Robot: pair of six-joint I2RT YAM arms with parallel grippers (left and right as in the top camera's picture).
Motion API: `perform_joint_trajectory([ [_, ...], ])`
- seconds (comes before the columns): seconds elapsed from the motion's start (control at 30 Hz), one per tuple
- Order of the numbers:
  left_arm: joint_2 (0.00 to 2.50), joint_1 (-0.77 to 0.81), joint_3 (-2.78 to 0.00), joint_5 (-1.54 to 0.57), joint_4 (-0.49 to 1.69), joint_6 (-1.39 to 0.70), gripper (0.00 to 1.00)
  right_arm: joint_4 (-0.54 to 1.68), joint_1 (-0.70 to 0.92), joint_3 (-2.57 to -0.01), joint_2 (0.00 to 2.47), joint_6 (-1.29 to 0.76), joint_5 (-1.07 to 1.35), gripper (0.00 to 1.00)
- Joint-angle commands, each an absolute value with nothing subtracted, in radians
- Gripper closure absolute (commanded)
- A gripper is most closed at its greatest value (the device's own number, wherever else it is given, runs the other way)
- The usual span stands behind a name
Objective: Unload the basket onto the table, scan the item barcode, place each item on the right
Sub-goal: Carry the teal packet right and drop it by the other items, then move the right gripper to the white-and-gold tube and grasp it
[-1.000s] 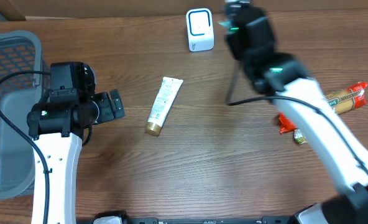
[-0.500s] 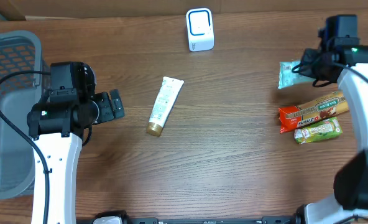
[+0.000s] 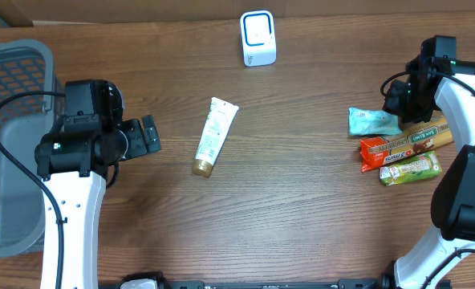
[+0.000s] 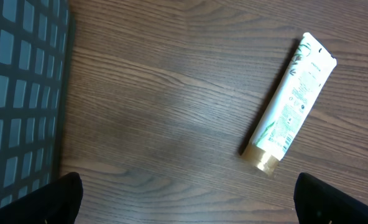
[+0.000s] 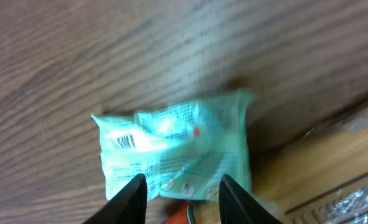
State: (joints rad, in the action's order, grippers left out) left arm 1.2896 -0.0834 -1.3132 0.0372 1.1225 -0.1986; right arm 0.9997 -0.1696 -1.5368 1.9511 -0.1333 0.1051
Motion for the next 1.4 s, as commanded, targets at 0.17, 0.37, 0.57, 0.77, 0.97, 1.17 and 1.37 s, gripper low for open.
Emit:
perform_joint_trajectory([
  [0.17,1.283,-0.089,-1.311,0.033,1.122,-0.179,0.00,1.095,-0.172,-1.664,1.888,-0.133,0.273,0.61],
  [0.37,1.283,-0.089,-1.311,0.033,1.122,-0.179,0.01,1.203,-0.128,-1.800,1.834,-0.133,0.356,0.59],
  [0.57,1.283,-0.089,-1.311,0.033,1.122,-0.179,0.00,1.188,0.021,-1.792,1.831,-0.126,0.440,0.29],
  [0.77,1.283,-0.089,-1.311,0.033,1.122,-0.179,0.01,1.130,0.217,-1.785,1.858,-0.126,0.439,0.21],
  [0.97,1.283,-0.089,-1.311,0.033,1.122,-0.179,0.00,1.011,0.398,-1.784,1.905,-0.165,0.381,0.25],
  [1.17,1.283,-0.089,-1.311,0.033,1.122,-0.179,0.00,0.928,0.506,-1.783,2.017,-0.350,0.247,0.27],
  [1.37,1.283,-0.089,-1.311,0.033,1.122,-0.179,0.01,0.915,0.536,-1.783,2.134,-0.424,0.248,0.26],
])
